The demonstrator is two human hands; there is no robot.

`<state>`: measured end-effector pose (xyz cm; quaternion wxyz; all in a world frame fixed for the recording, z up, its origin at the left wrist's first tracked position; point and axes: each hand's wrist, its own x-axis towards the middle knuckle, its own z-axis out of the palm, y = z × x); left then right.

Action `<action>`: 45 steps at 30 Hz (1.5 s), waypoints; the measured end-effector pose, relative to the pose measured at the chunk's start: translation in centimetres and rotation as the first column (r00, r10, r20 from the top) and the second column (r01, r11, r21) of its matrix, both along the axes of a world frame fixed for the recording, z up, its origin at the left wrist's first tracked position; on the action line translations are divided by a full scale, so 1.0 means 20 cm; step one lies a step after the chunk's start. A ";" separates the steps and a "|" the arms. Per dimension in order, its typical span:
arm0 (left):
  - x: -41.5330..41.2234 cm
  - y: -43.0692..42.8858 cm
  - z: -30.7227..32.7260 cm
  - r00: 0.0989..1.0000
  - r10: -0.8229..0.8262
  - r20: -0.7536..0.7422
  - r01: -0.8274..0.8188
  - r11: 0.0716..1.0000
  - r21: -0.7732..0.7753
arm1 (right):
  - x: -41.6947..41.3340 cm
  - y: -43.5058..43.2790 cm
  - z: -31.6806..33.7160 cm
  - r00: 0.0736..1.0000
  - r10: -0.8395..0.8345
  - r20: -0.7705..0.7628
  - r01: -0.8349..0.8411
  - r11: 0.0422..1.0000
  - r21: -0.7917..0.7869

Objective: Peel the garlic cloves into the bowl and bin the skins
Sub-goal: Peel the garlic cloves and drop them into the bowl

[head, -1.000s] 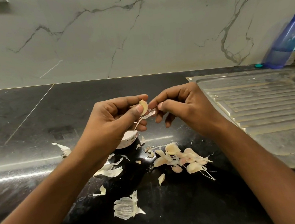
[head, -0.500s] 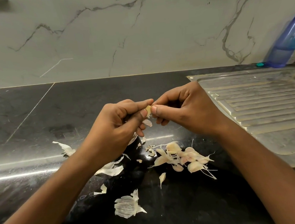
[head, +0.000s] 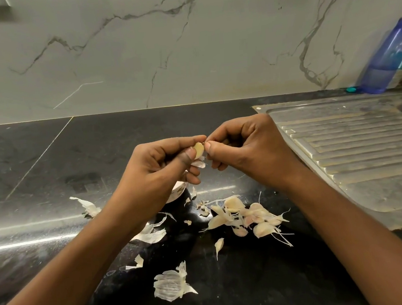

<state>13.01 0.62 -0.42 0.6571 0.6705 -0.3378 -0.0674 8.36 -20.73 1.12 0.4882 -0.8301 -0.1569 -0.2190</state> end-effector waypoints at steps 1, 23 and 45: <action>0.00 0.00 0.00 1.000 0.002 -0.004 -0.002 1.000 -0.006 | 0.00 0.00 0.00 1.000 -0.005 -0.002 0.005 1.000 0.007; -0.04 0.00 0.03 0.995 0.094 0.037 -0.092 0.995 -0.039 | 0.00 0.01 0.00 0.996 0.072 -0.046 -0.066 0.990 0.122; -0.07 0.00 0.07 0.995 0.067 -0.076 -0.071 0.996 -0.051 | -0.01 0.02 0.02 0.995 0.086 -0.044 -0.079 0.986 0.148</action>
